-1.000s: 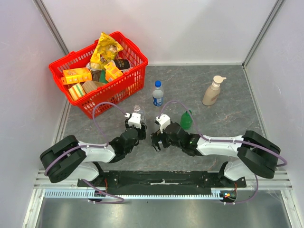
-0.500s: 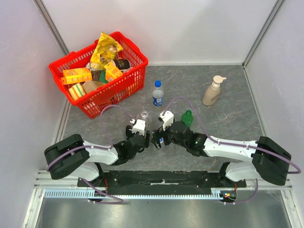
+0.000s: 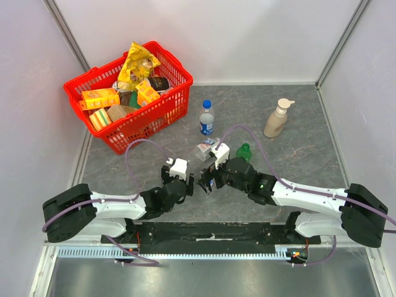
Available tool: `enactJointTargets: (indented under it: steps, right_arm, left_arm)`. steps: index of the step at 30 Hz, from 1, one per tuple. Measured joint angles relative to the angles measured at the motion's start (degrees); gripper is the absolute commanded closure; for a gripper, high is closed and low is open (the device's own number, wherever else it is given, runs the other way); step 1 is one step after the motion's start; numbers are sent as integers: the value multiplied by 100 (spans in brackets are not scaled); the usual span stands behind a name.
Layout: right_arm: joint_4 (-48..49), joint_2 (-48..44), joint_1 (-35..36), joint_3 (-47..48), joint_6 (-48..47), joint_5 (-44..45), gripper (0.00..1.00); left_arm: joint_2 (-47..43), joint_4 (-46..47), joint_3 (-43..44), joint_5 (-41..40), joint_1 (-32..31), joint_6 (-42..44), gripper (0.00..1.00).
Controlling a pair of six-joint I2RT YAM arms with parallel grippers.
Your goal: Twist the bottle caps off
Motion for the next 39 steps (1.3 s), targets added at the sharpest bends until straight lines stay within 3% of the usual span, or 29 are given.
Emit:
enactJointTargets:
  steps: [8,21,32,39]
  right_arm:
    - [-168,-22,0,2,-44,-4,2]
    - [-343,-319,-2,201,-44,70,2]
    - [-752,-269,-654,1246,48,256,2]
    - [-1259,776,-1530,2719,13,232,2]
  left_arm:
    - [-468,-173,-127,11,-37,2,15]
    - [-2520,-962,-199,59,-59,2,15]
    - [-3989,-2332,546,166,-59,81,12]
    - [-4079,-3445,1690,341,-59,254,12]
